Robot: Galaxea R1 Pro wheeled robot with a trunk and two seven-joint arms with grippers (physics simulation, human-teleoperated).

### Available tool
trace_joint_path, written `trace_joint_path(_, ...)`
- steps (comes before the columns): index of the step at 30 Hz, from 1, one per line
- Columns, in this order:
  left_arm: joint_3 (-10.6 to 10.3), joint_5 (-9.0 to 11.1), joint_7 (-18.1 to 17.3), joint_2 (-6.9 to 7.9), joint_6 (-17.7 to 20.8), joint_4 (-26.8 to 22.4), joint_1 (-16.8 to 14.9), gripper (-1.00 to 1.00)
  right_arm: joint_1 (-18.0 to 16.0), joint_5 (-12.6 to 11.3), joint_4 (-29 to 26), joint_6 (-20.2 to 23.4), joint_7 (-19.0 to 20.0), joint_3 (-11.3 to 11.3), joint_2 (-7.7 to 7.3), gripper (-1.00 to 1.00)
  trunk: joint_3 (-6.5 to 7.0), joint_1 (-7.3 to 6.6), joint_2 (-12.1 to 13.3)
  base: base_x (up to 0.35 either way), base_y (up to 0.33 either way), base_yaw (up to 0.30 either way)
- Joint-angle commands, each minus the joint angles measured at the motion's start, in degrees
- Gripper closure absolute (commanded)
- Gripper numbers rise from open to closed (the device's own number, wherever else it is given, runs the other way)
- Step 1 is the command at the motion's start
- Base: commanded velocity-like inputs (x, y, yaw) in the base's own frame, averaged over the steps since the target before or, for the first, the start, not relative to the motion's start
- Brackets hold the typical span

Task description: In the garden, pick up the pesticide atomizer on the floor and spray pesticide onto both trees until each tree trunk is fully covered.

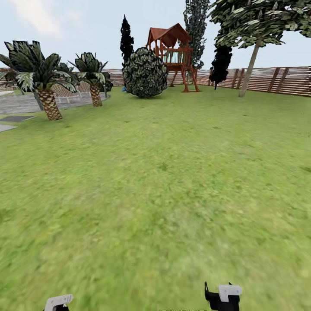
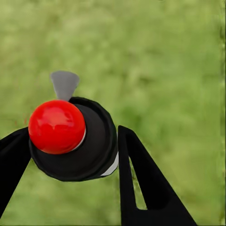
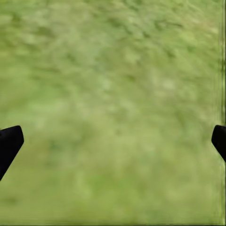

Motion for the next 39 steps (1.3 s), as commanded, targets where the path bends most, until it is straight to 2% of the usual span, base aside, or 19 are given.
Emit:
trace_joint_path(1,0.03,0.01,0.01,0.02,0.0,-0.01,0.0,1.0,0.0,0.0,0.0,0.01,0.0,0.0,-0.01,-1.0,-0.06,0.0,0.0,0.0,-0.272,-0.226)
trace_joint_path(12,0.06,0.01,0.01,0.04,0.05,0.0,0.0,1.0,0.0,0.0,0.03,0.01,0.01,0.0,0.07,-1.0,-0.73,0.0,0.0,0.085,-0.269,-0.227)
trace_joint_path(26,0.08,0.01,0.01,0.06,0.07,0.03,-0.02,1.0,0.0,0.0,0.02,0.0,0.0,0.0,0.07,-1.0,-1.55,0.0,0.0,0.232,-0.197,-0.228)
trace_joint_path(39,0.13,0.15,0.09,0.06,0.09,0.03,-0.01,1.0,0.0,0.0,0.02,0.02,-0.01,0.0,0.07,-1.0,-2.28,0.0,0.0,0.05,-0.032,-0.233)
